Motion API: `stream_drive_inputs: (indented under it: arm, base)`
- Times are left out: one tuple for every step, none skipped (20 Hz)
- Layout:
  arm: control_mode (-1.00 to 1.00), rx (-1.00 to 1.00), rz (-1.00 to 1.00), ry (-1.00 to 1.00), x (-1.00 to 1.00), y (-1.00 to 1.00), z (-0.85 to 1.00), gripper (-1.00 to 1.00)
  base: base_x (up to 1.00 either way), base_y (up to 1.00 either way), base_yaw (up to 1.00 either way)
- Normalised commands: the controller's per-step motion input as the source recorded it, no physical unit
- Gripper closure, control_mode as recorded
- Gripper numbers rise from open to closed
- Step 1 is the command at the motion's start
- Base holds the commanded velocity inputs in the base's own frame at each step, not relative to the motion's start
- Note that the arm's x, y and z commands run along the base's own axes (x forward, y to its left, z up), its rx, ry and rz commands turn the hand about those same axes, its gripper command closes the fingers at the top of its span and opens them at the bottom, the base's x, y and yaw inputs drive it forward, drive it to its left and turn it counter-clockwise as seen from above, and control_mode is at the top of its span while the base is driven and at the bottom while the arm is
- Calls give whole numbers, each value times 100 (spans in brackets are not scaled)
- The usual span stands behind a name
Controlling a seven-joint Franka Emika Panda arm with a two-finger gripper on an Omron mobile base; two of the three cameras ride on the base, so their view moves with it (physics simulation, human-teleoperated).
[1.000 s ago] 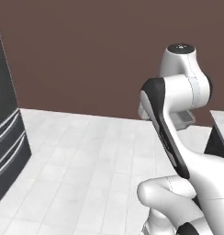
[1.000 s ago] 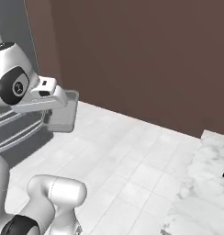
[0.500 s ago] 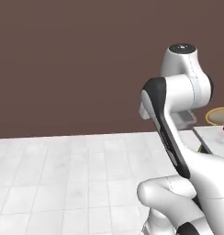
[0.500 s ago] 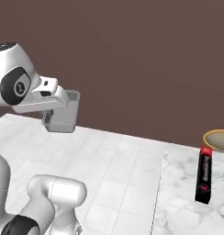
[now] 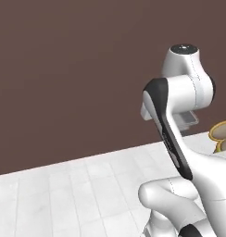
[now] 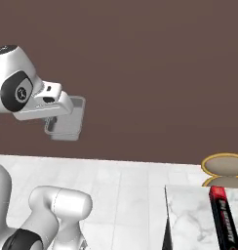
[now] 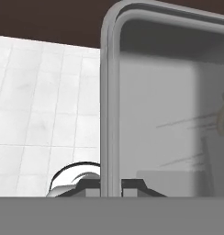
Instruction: Retrieve the tupperware and aluminum foil from the cabinet and place them on the dining counter near the plate with onion and chicken drumstick to prepare for storing leftovers.
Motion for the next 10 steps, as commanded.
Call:
stream_drive_inputs:
  arm:
    - [100,0,0,0,0,0,0,100]
    - [100,0,0,0,0,0,0,100]
    - [100,0,0,0,0,0,0,100]
    - [100,0,0,0,0,0,0,100]
    - [100,0,0,0,0,0,0,100]
    - [100,0,0,0,0,0,0,100]
    - [100,0,0,0,0,0,0,100]
    - [100,0,0,0,0,0,0,100]
    - [100,0,0,0,0,0,0,100]
    - [100,0,0,0,0,0,0,100]
  base:
    - [100,46,-42]
    - [100,44,-42]
    - [100,44,-43]
    - [100,44,-43]
    - [100,38,-41]
    - [100,17,-39]
    - [100,11,-40]
    - [100,7,-41]
    - [100,3,-43]
    - [100,1,-45]
